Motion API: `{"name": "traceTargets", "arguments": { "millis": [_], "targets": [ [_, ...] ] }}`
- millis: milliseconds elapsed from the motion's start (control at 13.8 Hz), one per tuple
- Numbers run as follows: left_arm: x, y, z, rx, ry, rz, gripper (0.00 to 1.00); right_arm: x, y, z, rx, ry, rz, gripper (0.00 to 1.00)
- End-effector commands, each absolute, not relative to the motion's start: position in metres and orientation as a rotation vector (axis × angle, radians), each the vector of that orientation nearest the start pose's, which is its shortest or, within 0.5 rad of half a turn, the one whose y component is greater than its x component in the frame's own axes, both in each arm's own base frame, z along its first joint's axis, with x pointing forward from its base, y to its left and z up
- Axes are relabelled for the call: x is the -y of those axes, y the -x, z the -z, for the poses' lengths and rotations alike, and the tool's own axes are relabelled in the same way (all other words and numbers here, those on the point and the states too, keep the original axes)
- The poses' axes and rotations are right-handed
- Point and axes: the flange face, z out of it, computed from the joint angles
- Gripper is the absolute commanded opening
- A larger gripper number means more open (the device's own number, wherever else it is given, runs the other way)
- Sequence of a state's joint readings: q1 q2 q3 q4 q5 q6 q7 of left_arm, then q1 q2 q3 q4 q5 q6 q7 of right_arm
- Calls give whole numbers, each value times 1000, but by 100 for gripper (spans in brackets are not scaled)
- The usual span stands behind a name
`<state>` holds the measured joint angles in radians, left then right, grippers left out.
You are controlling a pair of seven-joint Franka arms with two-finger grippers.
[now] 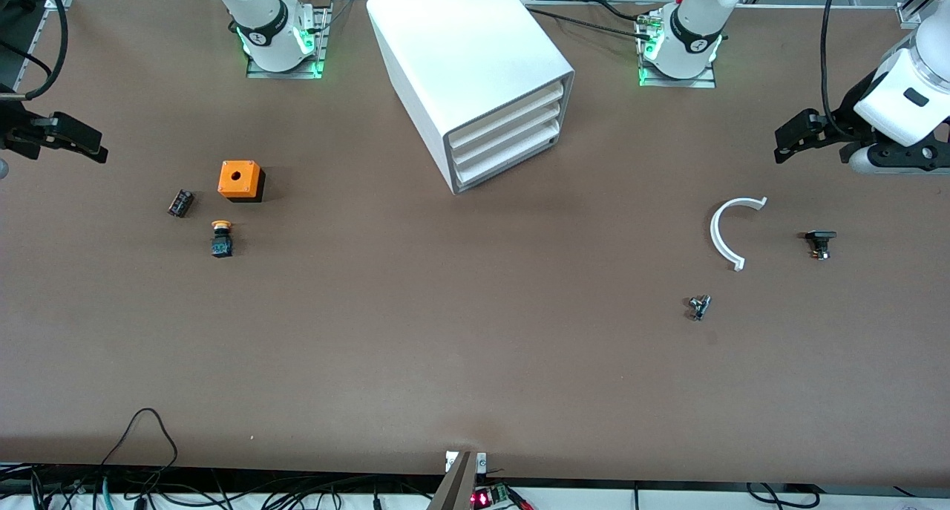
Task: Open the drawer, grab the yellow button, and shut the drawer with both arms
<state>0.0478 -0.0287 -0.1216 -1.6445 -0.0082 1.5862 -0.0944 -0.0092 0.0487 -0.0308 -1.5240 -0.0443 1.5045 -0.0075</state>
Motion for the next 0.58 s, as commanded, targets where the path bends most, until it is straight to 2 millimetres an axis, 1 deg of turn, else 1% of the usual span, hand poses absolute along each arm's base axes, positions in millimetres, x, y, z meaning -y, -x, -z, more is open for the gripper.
{"name": "traceTargets", "arguments": {
  "millis": [0,145,509],
  "targets": [
    [43,-548,-612,0,3127,-37,100,40,-555,-620,-71,3182,-110,100],
    [44,-548,-612,-3,3127,-37,100,41,-556,-621,-73,3183,-86,100],
    [44,-548,-612,-3,3127,-37,100,40,-552,-631,-65,3189,-62,100]
  ]
}}
